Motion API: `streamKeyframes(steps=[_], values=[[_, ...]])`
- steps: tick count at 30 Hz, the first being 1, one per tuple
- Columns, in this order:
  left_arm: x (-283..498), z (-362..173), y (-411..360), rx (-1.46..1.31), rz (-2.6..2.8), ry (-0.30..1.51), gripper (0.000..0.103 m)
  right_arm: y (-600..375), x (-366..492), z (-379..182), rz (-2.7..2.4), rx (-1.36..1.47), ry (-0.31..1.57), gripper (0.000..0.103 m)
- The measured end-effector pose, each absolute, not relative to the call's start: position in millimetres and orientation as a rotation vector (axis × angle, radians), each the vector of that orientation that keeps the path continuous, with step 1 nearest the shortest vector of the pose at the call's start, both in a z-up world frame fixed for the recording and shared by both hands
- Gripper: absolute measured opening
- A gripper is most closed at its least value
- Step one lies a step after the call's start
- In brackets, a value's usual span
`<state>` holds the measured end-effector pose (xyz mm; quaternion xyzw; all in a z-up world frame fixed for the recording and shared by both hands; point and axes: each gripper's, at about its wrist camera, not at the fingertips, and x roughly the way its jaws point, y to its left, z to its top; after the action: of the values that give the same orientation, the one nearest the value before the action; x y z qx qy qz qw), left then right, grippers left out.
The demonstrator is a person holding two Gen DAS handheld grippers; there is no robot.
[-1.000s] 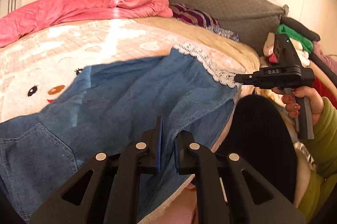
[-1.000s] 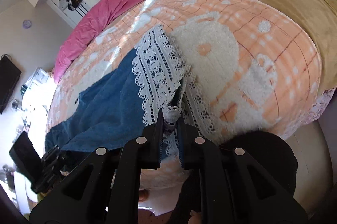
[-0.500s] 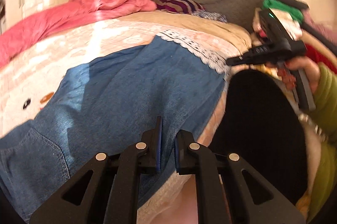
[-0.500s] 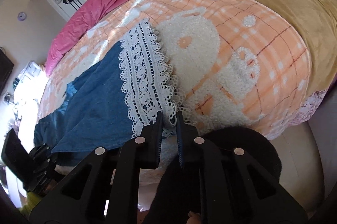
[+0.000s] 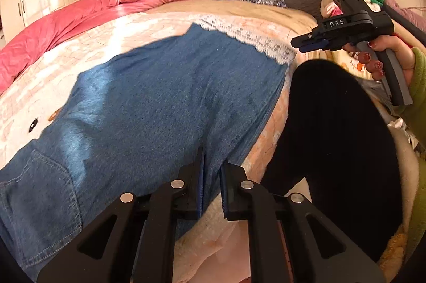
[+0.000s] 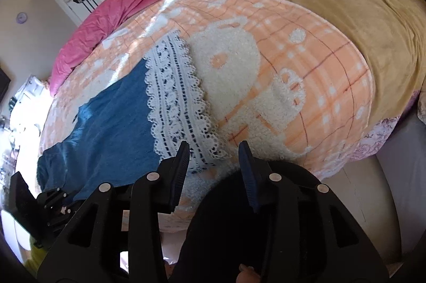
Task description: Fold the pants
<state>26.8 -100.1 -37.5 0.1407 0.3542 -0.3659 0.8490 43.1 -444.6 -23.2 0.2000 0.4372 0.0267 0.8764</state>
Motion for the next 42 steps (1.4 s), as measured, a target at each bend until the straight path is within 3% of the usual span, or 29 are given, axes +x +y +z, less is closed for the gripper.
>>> streamKeyframes(steps=[2,7,10,12,14,17,25,29,32,38,42], values=[[20.9,-29.5,-91.8,0.25,-0.783,0.727,0.026,-432.6,43.4,-13.8,0.103,0.386,0.89,0.032],[16.4,-9.9,-52.8,0.122,-0.689,0.687,0.032,-378.3,52.2,-4.2,0.246,0.264,0.876,0.038],[23.2,-0.4,-12.1,0.01,-0.515,0.681,0.055,-345.1,62.7,-7.2,0.317,0.198,0.896,0.042],[29.1,3.2,16.7,-0.06,-0.37,0.686,0.056,-326.2,70.3,-13.4,0.351,0.159,0.922,0.043],[35.5,1.5,37.3,-0.044,-0.182,0.694,0.065,-312.6,77.8,-20.8,0.356,0.128,0.946,0.045],[52.9,-16.6,55.2,0.034,0.061,0.765,0.066,-308.5,84.4,-38.4,0.325,0.125,1.02,0.048],[74.4,-27.6,82.2,-0.067,0.089,0.8,0.059,-325.5,70.6,-47.4,0.327,0.214,1.034,0.049],[60.6,-23.6,88.3,-0.114,0.06,0.8,0.059,-319.8,69.3,-47.5,0.339,0.206,1.025,0.061],[48.5,-14.0,86.8,-0.137,0.048,0.787,0.06,-320.7,67.5,-42.3,0.351,0.21,1.015,0.063],[21.2,16.2,34.8,-0.054,-0.113,0.718,0.066,-320.1,61.4,-28.4,0.414,0.25,0.947,0.063],[24.8,-4.0,-5.8,0.046,-0.156,0.778,0.07,-294.3,63.1,-43.1,0.457,0.197,1.014,0.064]])
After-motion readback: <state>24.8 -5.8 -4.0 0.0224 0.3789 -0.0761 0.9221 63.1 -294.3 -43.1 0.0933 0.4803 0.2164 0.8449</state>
